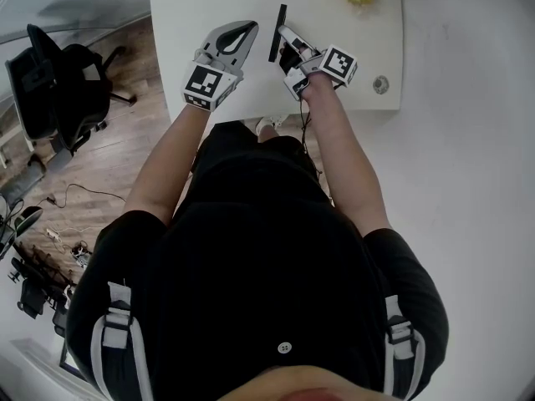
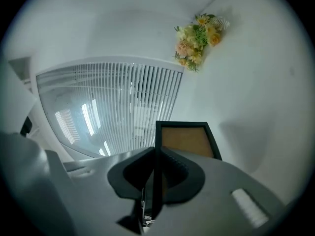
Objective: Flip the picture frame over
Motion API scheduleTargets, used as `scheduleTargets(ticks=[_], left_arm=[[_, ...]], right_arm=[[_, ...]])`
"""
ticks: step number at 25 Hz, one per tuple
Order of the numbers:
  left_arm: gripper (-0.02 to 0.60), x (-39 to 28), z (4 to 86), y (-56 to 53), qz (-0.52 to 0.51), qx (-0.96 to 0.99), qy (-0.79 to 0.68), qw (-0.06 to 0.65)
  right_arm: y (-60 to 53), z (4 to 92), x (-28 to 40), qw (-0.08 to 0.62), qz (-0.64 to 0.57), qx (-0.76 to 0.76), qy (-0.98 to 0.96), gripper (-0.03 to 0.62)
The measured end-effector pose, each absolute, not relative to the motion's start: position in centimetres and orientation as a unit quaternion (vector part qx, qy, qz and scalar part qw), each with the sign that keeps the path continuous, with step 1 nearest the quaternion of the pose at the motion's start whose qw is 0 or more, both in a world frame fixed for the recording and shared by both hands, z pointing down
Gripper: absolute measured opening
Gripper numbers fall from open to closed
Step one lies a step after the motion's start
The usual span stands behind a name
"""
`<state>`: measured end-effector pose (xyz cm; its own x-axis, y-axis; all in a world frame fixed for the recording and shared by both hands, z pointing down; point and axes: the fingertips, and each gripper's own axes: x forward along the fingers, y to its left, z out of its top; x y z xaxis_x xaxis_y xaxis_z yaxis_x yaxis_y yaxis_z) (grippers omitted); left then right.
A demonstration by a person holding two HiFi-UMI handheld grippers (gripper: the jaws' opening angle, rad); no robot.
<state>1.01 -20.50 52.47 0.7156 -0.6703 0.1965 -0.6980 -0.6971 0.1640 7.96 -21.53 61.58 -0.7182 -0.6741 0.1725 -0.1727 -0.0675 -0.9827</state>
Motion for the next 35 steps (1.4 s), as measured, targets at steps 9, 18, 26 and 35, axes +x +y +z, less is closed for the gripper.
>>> scheduleTargets(ticks=[9, 18, 26, 35], left_arm=[[0.005, 0.4, 53.8, -21.0, 0.077, 0.916, -0.373, 0.123], [0.005, 0.9, 54.2, -21.5, 0.066, 0.916, -0.374, 0.127], [0.005, 0.3, 54.8, -21.8, 0.064, 0.916, -0.373, 0.131], [0.005, 1.2, 54.3, -21.8, 0.067, 0.920, -0.365, 0.127]], right_arm=[[-21.7, 62.4, 6.9, 0.248, -0.685, -0.236, 0.643, 0.051], [-22.0, 64.6, 8.4, 0.290, -0.714, -0.177, 0.613, 0.051], [-22.2, 65.4, 8.7, 0.281, -0.703, -0.168, 0.632, 0.052], [-22.5, 65.7, 10.8, 0.273, -0.677, -0.209, 0.651, 0.060]])
